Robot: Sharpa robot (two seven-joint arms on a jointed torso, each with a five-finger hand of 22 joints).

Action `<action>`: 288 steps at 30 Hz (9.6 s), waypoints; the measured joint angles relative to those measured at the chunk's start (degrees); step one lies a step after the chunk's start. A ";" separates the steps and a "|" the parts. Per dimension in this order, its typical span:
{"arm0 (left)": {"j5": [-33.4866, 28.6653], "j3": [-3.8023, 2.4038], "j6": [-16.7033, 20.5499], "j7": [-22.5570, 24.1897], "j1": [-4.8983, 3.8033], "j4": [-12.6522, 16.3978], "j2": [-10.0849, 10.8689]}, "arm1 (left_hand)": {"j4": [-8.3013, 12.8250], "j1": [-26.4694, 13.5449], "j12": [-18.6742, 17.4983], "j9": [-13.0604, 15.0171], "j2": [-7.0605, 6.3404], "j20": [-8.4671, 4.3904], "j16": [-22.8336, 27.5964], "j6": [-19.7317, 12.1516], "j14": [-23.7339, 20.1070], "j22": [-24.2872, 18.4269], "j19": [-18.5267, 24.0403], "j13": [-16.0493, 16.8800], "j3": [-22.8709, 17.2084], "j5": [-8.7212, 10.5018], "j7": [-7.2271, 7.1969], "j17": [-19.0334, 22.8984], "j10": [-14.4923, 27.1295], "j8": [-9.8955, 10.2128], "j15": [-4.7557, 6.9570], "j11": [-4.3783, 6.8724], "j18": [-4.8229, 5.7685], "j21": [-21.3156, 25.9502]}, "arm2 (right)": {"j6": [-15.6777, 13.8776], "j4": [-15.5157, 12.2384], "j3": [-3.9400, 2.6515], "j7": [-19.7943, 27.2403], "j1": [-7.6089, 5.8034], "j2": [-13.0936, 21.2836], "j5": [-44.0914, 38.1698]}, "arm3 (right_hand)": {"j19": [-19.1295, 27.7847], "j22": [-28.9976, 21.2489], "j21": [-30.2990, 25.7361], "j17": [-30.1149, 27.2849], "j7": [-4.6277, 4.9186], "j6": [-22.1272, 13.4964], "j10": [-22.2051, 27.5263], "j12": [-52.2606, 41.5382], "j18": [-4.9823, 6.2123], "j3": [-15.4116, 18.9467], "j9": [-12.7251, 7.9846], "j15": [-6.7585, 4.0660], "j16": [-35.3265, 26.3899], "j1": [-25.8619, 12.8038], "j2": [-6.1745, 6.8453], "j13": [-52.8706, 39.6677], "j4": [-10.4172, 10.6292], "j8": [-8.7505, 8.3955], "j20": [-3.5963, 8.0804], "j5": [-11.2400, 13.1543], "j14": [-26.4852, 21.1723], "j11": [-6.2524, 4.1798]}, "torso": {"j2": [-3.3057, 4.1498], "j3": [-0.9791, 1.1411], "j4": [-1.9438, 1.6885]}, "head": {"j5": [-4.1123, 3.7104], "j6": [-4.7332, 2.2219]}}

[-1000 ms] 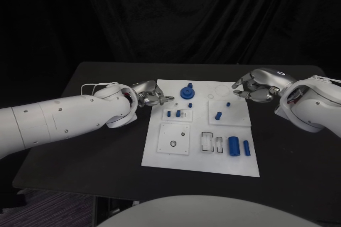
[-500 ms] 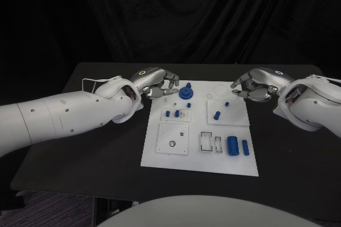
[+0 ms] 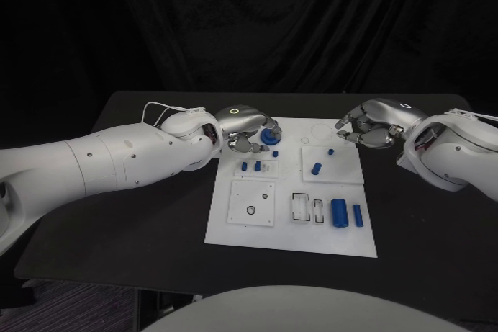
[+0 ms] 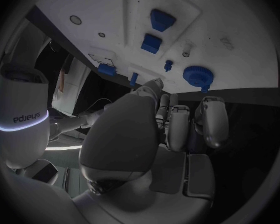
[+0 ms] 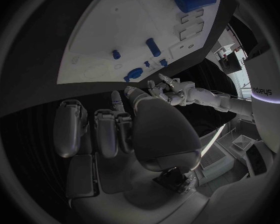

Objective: Assemble the parts on the task board

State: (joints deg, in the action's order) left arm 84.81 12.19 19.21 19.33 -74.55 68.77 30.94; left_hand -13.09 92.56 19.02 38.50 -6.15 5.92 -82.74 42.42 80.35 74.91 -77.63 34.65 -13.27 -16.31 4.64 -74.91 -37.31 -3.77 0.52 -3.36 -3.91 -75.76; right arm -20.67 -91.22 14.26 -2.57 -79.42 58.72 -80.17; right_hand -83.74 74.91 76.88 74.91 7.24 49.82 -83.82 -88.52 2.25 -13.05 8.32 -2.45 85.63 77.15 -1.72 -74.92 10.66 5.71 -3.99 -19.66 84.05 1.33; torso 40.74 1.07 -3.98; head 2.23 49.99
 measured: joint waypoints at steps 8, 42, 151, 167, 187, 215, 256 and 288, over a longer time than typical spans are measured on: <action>2.83 0.00 -2.16 -0.17 0.01 -2.06 -2.07 | 1.32 -0.53 0.00 -4.12 -0.53 0.01 0.44 1.20 -0.62 0.00 0.00 -1.83 -1.32 -1.76 -0.75 0.39 -0.13 0.00 -0.02 -0.53 -0.01 0.00 | -0.03 -0.02 0.00 0.02 0.01 -0.01 0.07 | 0.00 0.00 0.00 0.00 0.00 0.00 0.00 0.00 0.00 0.00 0.00 0.00 0.00 0.00 0.00 0.00 0.00 0.00 0.00 0.00 0.00 0.00 | 0.04 -0.05 -0.02 | -0.02 0.00; 5.84 0.00 -6.69 -1.30 0.89 -7.01 -6.68 | 3.69 -2.74 3.61 -8.39 0.03 0.55 0.44 5.80 -0.91 0.00 -0.52 -1.99 -4.00 -0.70 -4.33 1.39 -5.39 -0.44 -0.74 -0.86 -0.03 -0.38 | -0.04 -0.16 0.00 0.04 0.03 -0.22 0.18 | 0.00 -0.01 -0.22 0.00 0.00 0.00 0.00 0.00 0.00 -0.16 -0.04 0.00 0.00 0.00 0.00 0.00 0.16 0.00 0.00 -0.28 0.00 0.00 | 0.17 0.11 0.08 | -0.09 0.00; 7.06 0.00 -0.37 -4.49 1.25 2.05 4.84 | 8.22 -3.80 1.53 -11.91 2.42 -2.11 1.77 14.27 0.20 0.00 -4.20 -6.75 -5.81 0.28 -1.16 4.59 -18.81 0.00 2.03 1.50 0.86 -4.32 | 0.37 -0.26 0.00 -0.04 0.08 0.57 0.82 | 0.20 0.02 -0.78 0.00 0.00 0.00 0.00 0.20 0.00 -0.64 -0.27 0.00 -0.23 0.00 0.00 0.00 0.00 -0.38 -0.20 -0.28 0.00 0.00 | 0.09 0.03 0.15 | -0.31 0.01; 7.07 -0.04 -0.33 -5.25 1.84 0.49 3.23 | 8.21 -4.03 1.32 -12.33 2.19 -1.90 1.77 13.65 0.20 0.00 -4.41 -7.03 -5.81 0.27 -1.36 4.84 -19.31 0.00 2.03 1.40 0.86 -4.33 | 0.53 -0.25 0.00 -0.07 0.09 0.68 0.86 | 0.20 0.02 -0.78 0.00 0.00 0.00 -0.21 0.16 0.00 -0.63 -0.26 0.00 -0.45 0.00 0.00 0.00 0.01 -0.38 -0.20 -0.28 0.00 0.21 | 0.04 0.09 0.15 | -0.54 0.01; 7.07 0.01 -0.55 -5.31 2.03 -0.45 2.23 | 8.45 -4.02 0.67 -12.79 2.19 -1.91 2.20 12.70 -0.03 0.00 -4.40 -7.43 -6.05 0.26 -1.92 5.96 -19.51 0.00 1.80 1.21 0.86 -4.05 | 1.10 -0.27 0.01 -0.21 0.10 0.71 1.72 | 0.20 0.01 -0.78 0.00 0.21 0.21 -0.21 0.38 0.00 -0.63 -0.26 0.00 -0.44 0.00 0.00 0.00 0.01 -0.38 -0.20 -0.28 0.00 0.21 | 0.07 0.04 0.04 | -0.48 0.01; 10.25 0.02 7.21 -8.14 2.22 0.42 6.74 | 7.47 -6.45 -3.72 -21.81 -0.23 -0.38 3.77 -7.43 -1.48 0.00 -2.81 -9.33 -5.89 2.70 -9.35 8.68 -14.53 0.39 0.35 -0.43 0.86 -1.50 | 1.75 -0.77 0.01 -0.58 0.10 1.39 1.90 | 0.29 0.00 -1.24 0.00 0.21 0.21 -0.21 0.48 0.04 -0.79 -0.27 0.00 -0.50 0.00 0.00 0.00 -0.15 -0.38 -0.17 -0.28 0.00 0.21 | 0.06 0.04 0.00 | -0.83 0.01; -77.36 0.09 -17.86 19.16 5.46 12.98 22.42 | -3.41 -9.34 -4.79 -34.20 14.68 7.53 81.21 -20.77 -73.20 -40.35 60.29 -32.42 24.17 -7.50 -6.52 73.00 28.58 1.28 -9.92 -1.94 -4.52 72.10 | 1.64 -2.94 -0.03 -5.62 -0.25 1.12 -15.36 | 11.23 -0.01 -21.38 -5.87 0.04 -7.79 55.15 62.61 4.48 -12.88 7.20 5.99 -16.54 -1.11 9.31 43.49 -12.44 1.77 -5.72 3.94 -6.09 7.79 | 0.12 -1.18 -1.99 | -2.78 0.01; -81.67 0.08 -21.74 19.44 6.78 12.04 21.70 | -3.28 -6.47 -5.71 -35.01 15.99 2.67 81.99 -21.09 -78.17 -62.15 74.35 -32.47 26.75 -9.79 -6.84 74.41 29.08 1.28 -8.23 -2.51 -1.72 73.91 | 1.46 -1.10 -0.04 -4.83 2.39 0.57 -11.46 | 8.27 -0.01 -18.50 -6.04 0.71 -4.81 45.50 62.73 4.48 -13.24 6.59 5.76 -14.37 -2.09 8.33 50.77 -11.96 1.21 -5.21 0.85 -4.85 6.88 | -0.35 -1.59 -2.29 | -6.27 0.01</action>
State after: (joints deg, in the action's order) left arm 3.14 12.27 -2.53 38.77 -67.78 80.81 52.65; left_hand -16.38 86.09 13.31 3.49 9.83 8.59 -0.75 21.33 2.18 12.76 -3.28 2.18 13.48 -26.10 -2.19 -0.49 -8.23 -2.49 -7.70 -5.86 -5.64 -1.85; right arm -19.21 -92.32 14.22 -7.40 -77.04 59.29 -91.63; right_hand -75.47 74.90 58.38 68.87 7.95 45.02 -38.32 -25.79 6.73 -26.29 14.91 3.32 71.26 75.06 6.61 -24.16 -1.31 6.92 -9.21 -18.81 79.20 8.21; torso 40.39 -0.52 -6.27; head -4.04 49.99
